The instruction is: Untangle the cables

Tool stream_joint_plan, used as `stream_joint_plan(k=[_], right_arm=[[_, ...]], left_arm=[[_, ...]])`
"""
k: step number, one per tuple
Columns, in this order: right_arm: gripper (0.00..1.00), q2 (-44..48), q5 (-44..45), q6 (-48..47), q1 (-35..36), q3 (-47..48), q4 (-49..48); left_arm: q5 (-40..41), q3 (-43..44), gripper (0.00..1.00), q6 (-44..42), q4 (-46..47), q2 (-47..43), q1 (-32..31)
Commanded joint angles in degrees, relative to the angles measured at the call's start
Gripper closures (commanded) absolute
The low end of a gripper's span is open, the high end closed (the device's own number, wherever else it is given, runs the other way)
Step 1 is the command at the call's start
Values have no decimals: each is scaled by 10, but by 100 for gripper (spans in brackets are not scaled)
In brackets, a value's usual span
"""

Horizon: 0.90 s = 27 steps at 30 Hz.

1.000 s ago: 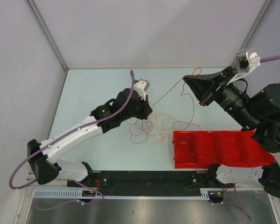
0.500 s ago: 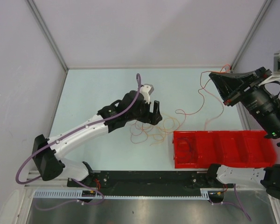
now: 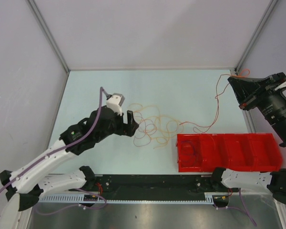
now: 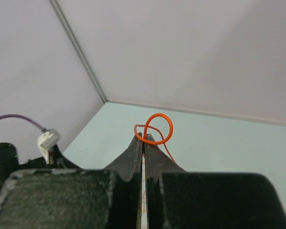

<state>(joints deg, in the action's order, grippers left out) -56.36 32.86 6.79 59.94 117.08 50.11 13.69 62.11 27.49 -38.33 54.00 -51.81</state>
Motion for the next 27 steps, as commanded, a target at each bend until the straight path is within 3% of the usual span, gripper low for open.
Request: stream_joint_plan(k=[1,13,27], right_arm=[[100,7,78,-10,4,11,46],[100,23,131,31,4,14,116],[100,70,167,128,4,-24,197]], left_arm=[[70,-37,12,-8,-68,-70,-3],[133,-140,12,1,-69,-189,-2],[132,-150,12,1,-60,-202,-3]])
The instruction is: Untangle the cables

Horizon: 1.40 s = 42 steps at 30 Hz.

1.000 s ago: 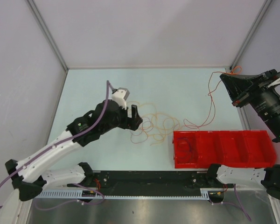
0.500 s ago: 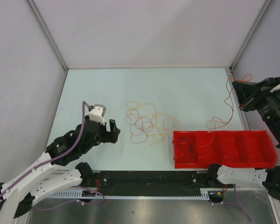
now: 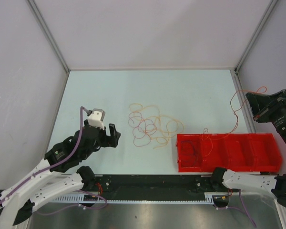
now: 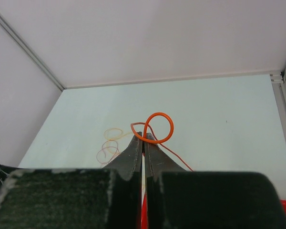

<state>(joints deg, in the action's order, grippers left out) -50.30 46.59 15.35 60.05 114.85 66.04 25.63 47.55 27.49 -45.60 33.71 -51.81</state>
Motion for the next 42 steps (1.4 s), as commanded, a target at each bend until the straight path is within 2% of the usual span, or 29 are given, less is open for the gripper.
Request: stream_joint_plan(k=[1,13,23,29,33,42], right_arm=[[100,10,32,51,2,-1,45],[100,56,73,239,2,-45,195],[100,102,46,375,-9,-219,211],[100,66,57,366,-56,-258,211],[100,34,43,336,-125,-275,210],[100,15,-30,380,-151,-358,198]], left_arm=[[12,-4,12,1,13,2,-2],[17,-6,12,7,10,-10,-4],[21,-5,12,17,3,-25,-5],[27,-5,12,20,0,-37,-11],[28,-5,12,20,0,-42,-13],[30,-5,12,18,2,-44,-14]])
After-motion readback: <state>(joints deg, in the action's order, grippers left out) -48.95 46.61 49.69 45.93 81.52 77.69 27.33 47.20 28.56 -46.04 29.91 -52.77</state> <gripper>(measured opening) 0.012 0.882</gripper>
